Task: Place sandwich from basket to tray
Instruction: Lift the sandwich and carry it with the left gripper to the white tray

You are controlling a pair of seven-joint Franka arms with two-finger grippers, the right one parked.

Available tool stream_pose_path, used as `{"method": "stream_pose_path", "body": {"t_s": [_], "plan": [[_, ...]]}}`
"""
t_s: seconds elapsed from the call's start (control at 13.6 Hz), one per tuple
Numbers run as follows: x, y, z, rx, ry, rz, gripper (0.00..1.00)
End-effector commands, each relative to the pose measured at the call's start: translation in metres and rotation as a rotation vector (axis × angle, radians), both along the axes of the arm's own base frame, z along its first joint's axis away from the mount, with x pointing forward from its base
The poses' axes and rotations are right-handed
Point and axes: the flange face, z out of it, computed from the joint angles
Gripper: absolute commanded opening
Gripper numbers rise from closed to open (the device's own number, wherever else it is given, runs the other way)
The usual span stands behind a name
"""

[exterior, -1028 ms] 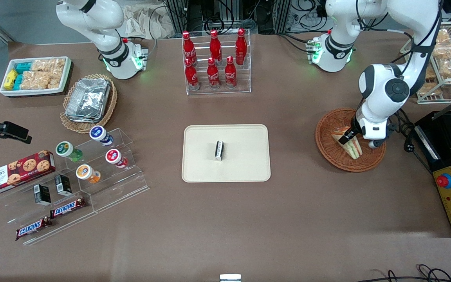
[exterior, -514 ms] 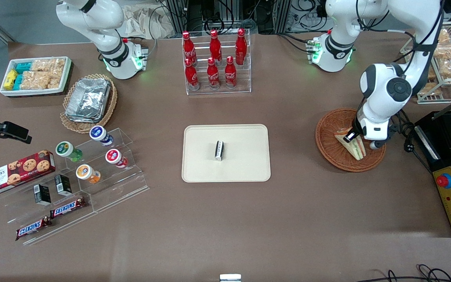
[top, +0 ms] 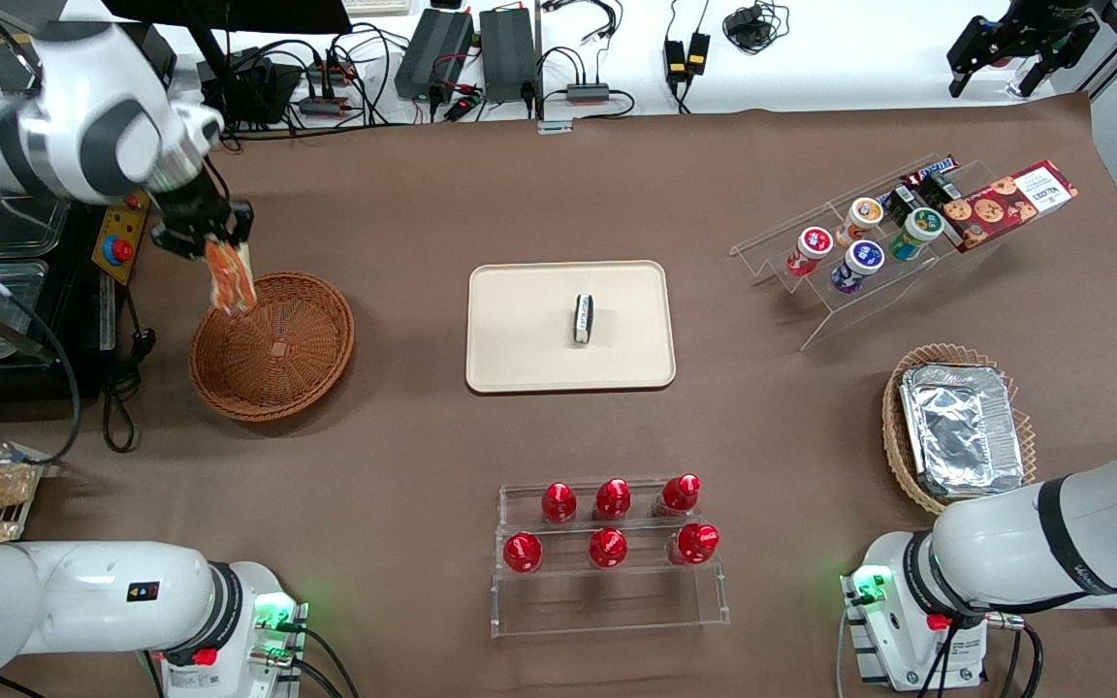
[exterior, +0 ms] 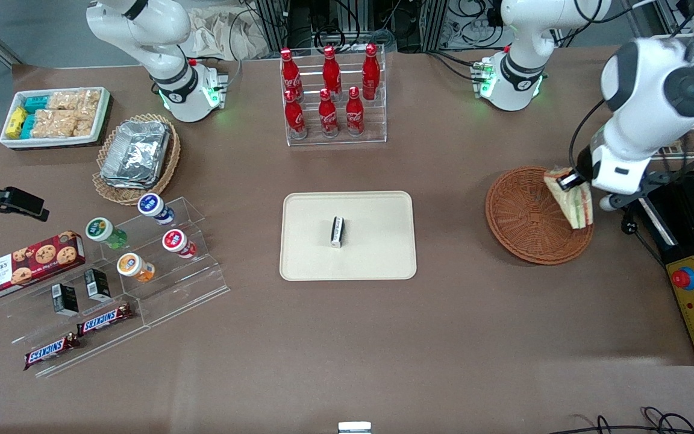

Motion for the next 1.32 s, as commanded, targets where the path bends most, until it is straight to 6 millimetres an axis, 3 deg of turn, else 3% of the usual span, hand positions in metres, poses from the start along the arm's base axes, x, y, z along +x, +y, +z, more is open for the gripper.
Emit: {"method": "stream_pose_path", "body": {"t_s": [0.0,0.07,0.29,0.51,0.81,1.03,1.25], "plan": [[0.022,-0.04,0.061,-0.002,0.012,-0.078,0.0],[0.023,-0.065,0.072,-0.002,0.005,-0.124,0.0],[0.026,-0.15,0.073,-0.024,-0.004,-0.259,0.0],[0.018,-0.222,0.044,-0.076,-0.002,-0.354,0.0],[0.02,-0.31,-0.05,-0.106,-0.017,-0.309,0.0],[0.025,-0.348,-0.119,-0.11,-0.051,-0.309,0.0],[0.03,-0.359,-0.179,-0.09,-0.071,-0.321,0.0]]}}
